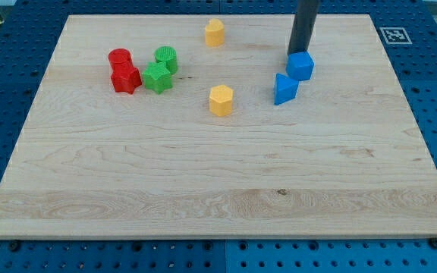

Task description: Push blue cube closer to the blue triangle

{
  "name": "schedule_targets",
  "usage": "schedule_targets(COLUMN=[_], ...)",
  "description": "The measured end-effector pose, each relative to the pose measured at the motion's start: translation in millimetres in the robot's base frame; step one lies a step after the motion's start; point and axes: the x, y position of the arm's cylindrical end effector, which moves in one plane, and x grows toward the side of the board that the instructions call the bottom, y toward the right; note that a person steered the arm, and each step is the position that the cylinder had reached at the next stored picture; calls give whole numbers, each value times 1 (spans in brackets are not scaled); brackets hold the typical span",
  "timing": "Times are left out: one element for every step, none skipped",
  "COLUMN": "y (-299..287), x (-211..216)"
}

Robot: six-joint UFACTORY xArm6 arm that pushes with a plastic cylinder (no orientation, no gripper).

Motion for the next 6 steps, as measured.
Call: schedule_targets(y=[21,21,14,3,1,-9], x=[-2,0,8,23,24,24])
